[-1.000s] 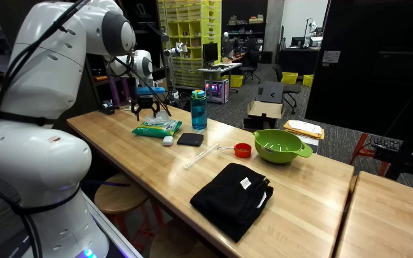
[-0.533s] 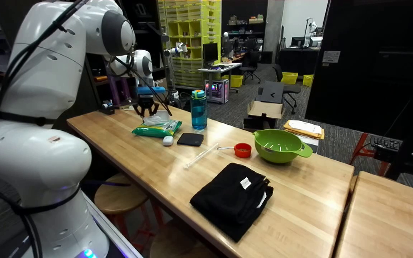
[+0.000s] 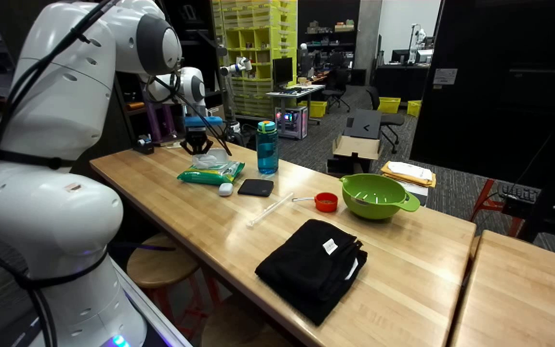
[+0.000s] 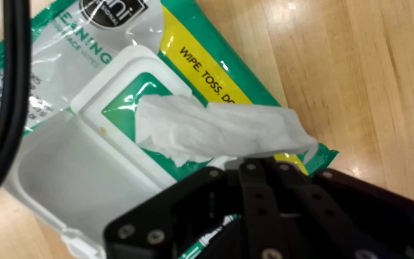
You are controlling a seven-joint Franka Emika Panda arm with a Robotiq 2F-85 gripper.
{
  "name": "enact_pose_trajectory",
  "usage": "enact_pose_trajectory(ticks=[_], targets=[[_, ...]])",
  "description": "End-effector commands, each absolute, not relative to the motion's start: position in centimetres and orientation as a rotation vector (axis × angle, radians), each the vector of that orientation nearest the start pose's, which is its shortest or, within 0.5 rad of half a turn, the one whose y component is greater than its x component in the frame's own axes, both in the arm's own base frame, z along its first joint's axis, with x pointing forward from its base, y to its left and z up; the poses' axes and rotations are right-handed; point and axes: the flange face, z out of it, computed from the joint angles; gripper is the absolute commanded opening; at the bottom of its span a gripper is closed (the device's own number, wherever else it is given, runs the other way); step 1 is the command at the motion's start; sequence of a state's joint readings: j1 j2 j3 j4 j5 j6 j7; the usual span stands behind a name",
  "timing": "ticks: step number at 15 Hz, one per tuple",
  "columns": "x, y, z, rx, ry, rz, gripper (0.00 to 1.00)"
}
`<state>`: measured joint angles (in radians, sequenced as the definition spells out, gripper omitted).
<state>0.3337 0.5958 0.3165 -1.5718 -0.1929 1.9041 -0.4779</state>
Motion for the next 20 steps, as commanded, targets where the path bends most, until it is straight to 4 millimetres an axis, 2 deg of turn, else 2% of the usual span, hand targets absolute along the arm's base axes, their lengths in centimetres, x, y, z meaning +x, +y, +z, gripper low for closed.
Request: enact_pose_trajectory(ticks=[1, 10, 11, 16, 20], targets=[[54.9, 37.2, 30.2, -2.633, -1.778, 0.374, 0.37], [55.3, 37.8, 32.5, -2.653, -1.843, 0.336, 0.96], [55.2, 37.9, 32.7, -2.650, -1.849, 0.331, 0.99], [55.3, 38.4, 33.1, -2.592, -1.887, 0.314, 1.00], [55.3, 37.5, 32.6, -2.530, -1.947, 0.347, 1.00]])
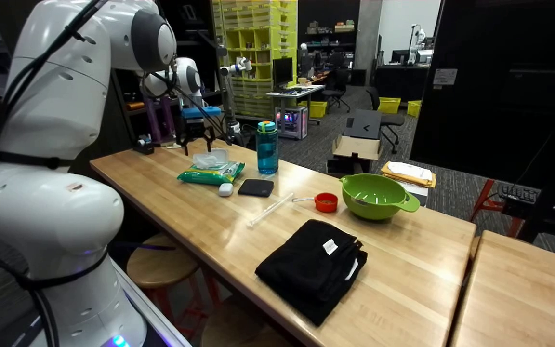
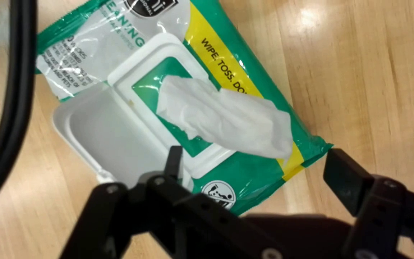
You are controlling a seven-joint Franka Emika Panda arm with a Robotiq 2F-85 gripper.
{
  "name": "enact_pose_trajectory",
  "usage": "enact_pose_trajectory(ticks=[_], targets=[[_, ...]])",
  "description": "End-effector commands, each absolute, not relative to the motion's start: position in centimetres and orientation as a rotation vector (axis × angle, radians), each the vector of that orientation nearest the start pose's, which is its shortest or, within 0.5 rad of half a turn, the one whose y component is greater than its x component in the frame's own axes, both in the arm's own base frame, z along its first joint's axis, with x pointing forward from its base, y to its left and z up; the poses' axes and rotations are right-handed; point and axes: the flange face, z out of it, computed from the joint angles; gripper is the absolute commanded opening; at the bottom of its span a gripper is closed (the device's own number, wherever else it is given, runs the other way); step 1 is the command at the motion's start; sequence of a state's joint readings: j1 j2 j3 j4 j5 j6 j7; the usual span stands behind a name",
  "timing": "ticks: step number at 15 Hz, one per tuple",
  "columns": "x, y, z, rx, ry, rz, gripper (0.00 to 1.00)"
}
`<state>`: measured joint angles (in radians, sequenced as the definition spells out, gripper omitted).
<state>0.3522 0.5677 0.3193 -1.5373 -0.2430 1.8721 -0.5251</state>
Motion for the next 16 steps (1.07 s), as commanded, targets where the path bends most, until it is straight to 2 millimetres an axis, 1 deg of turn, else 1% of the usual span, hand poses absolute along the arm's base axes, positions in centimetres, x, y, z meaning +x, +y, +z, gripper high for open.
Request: enact_pose_trajectory(ticks=[1, 4, 8, 9, 10, 11, 12, 13, 16], targets=[[55.2, 37.3, 32.5, -2.503, -1.967, 0.354, 1.00], [55.1, 36.8, 32.4, -2.443, -2.018, 0.367, 1.00], [55.0, 36.3, 31.8, -2.417, -2.051, 0.392, 1.00], [55.0, 36.2, 31.5, -2.414, -2.052, 0.396, 0.96], [55.0, 36.1, 31.3, -2.415, -2.052, 0.402, 0.98], [54.9, 36.1, 31.2, -2.412, -2.053, 0.406, 0.90], [54.9, 36.1, 31.1, -2.409, -2.055, 0.410, 0.71], [54.8, 36.1, 31.1, -2.406, -2.059, 0.414, 0.66], [54.8, 36.1, 31.1, -2.403, -2.067, 0.415, 0.43]])
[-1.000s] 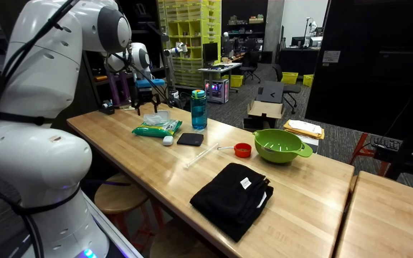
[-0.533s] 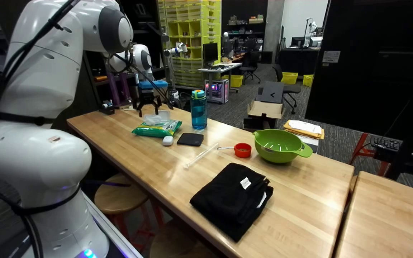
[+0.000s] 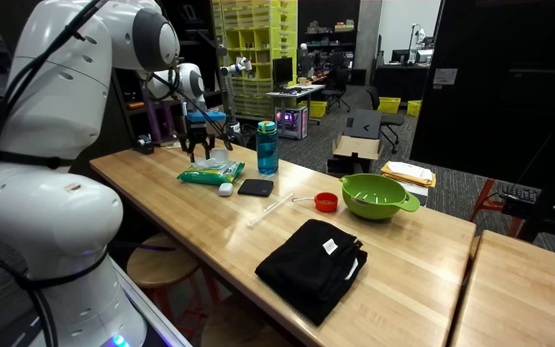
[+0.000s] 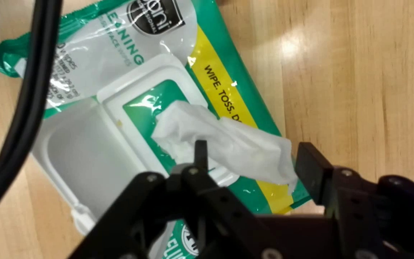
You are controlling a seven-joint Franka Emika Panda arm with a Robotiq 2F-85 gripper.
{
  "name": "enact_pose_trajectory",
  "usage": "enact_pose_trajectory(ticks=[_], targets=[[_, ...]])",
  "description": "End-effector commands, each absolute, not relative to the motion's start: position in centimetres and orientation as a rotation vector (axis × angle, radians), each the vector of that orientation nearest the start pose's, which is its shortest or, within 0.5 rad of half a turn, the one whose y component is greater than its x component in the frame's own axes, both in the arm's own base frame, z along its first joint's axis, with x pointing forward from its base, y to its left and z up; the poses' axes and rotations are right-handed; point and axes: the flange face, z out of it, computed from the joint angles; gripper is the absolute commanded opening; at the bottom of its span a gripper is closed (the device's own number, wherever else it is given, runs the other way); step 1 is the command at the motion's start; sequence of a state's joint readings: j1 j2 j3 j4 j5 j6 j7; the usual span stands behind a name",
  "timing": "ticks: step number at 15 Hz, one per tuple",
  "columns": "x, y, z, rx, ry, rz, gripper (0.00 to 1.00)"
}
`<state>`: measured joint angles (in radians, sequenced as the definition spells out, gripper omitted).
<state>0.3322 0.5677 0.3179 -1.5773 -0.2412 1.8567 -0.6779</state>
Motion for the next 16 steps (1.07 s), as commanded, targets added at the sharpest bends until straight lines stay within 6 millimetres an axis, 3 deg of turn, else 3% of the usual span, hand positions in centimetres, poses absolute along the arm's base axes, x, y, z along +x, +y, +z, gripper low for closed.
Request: enact_pose_trajectory(ticks=[1, 6, 16], targets=[[54.74, 36.08, 31.08, -2.403, -2.066, 0.416, 0.34], [54.67, 36.02, 31.05, -2.407, -2.063, 0.417, 0.00], [54.65, 36.49, 31.86, -2.411, -2.061, 0.396, 0.00]])
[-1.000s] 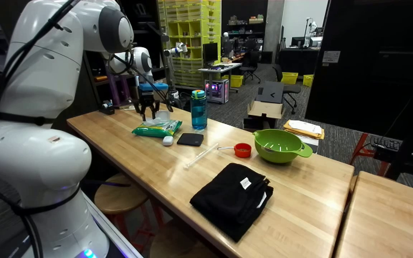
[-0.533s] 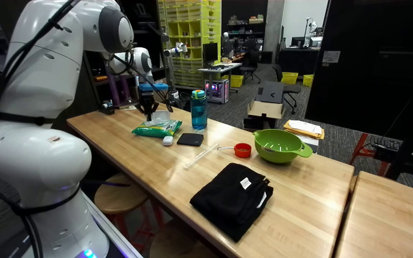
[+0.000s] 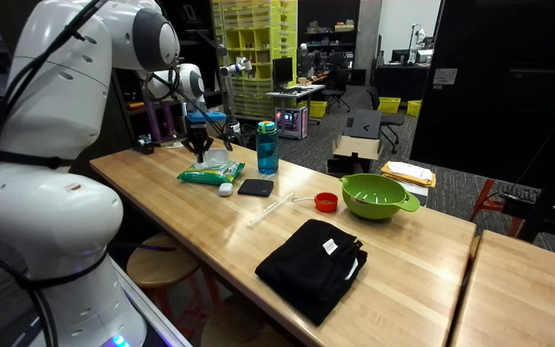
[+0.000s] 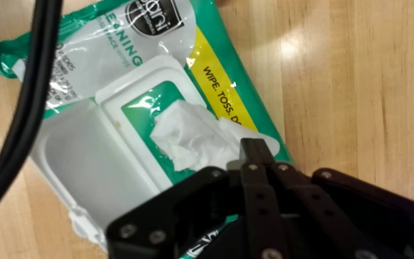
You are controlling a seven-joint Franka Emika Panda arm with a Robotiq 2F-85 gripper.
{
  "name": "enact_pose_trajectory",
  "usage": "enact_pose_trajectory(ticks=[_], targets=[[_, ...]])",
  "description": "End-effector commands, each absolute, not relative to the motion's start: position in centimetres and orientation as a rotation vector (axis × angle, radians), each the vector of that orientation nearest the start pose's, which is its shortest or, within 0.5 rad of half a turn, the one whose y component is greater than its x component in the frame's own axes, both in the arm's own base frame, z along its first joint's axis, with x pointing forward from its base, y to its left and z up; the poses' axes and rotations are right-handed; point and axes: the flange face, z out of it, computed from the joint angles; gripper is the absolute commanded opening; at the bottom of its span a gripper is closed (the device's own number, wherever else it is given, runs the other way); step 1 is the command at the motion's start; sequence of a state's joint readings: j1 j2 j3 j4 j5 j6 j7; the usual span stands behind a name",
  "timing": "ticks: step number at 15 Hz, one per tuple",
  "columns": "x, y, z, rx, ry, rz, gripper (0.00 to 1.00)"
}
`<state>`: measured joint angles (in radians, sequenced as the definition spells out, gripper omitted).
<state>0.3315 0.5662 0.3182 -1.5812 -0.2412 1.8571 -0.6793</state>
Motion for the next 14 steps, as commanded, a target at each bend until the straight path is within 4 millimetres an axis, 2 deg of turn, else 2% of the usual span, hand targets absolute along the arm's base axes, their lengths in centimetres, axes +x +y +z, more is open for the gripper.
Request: enact_pose_trajectory(ticks=[1, 8, 9, 11, 14], targets=[[54.6, 36.6, 32.2, -2.416, -2.063, 0.391, 0.00], [54.7, 37.0, 34.0, -2.435, -2.067, 0.347, 0.00], [54.7, 37.0, 34.0, -2.437, -2.062, 0.349, 0.26], [54.7, 37.0, 33.9, -2.425, -2.071, 0.346, 0.30], [54.6, 37.1, 33.7, -2.344, -2.152, 0.321, 0.49]])
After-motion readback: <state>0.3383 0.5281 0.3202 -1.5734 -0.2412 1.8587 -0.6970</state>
